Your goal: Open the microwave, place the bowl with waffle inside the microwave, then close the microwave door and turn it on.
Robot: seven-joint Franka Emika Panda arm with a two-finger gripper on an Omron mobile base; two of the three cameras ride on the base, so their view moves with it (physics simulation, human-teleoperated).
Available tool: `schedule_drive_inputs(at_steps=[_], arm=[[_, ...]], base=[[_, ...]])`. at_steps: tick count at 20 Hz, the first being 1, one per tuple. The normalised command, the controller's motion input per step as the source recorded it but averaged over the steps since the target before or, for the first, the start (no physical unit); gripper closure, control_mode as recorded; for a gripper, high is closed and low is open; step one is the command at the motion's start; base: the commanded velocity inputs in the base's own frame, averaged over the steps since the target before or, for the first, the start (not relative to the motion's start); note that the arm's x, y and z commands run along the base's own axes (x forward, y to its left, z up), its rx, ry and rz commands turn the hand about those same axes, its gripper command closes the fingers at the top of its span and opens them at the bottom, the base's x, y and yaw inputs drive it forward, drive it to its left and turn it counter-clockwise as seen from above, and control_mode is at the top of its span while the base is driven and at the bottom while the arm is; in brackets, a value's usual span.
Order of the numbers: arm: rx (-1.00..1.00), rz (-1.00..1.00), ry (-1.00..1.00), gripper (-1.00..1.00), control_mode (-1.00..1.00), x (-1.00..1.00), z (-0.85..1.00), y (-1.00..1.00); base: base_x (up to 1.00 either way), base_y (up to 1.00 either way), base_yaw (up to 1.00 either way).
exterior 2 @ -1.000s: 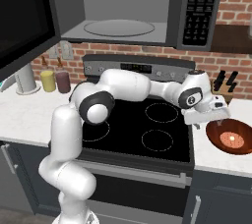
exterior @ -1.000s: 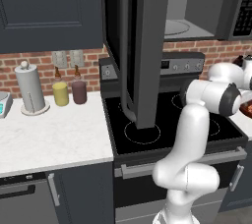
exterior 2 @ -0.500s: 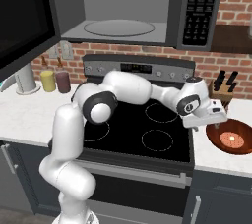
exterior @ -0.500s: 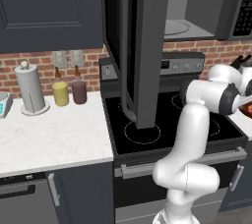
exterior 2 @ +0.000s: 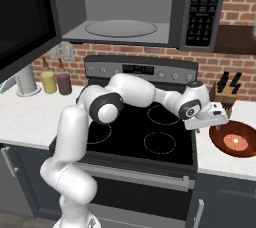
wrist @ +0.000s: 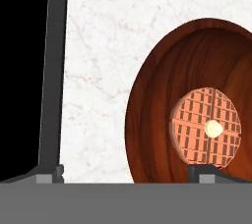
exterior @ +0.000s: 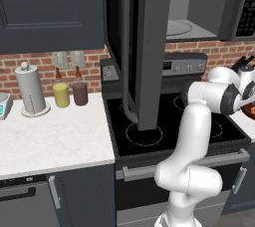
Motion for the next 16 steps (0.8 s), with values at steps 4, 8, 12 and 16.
schedule_drive_inputs(at_steps=[4, 8, 12, 16], arm=[[0.00, 0.00, 0.00, -1.00, -1.00, 0.19, -0.15, -0.04], [0.00, 0.00, 0.00, -1.00, -1.00, 0.14, -0.22, -0.10], [0.00, 0.00, -0.02, -1.00, -1.00, 0.04, -0.10, -0.21], [0.00, 0.00, -0.04, -1.00, -1.00, 0.00, -0.01, -0.19]], base=[[0.00, 0.00, 0.00], [0.00, 0.00, 0.00], [0.00, 0.00, 0.00], [0.00, 0.00, 0.00]])
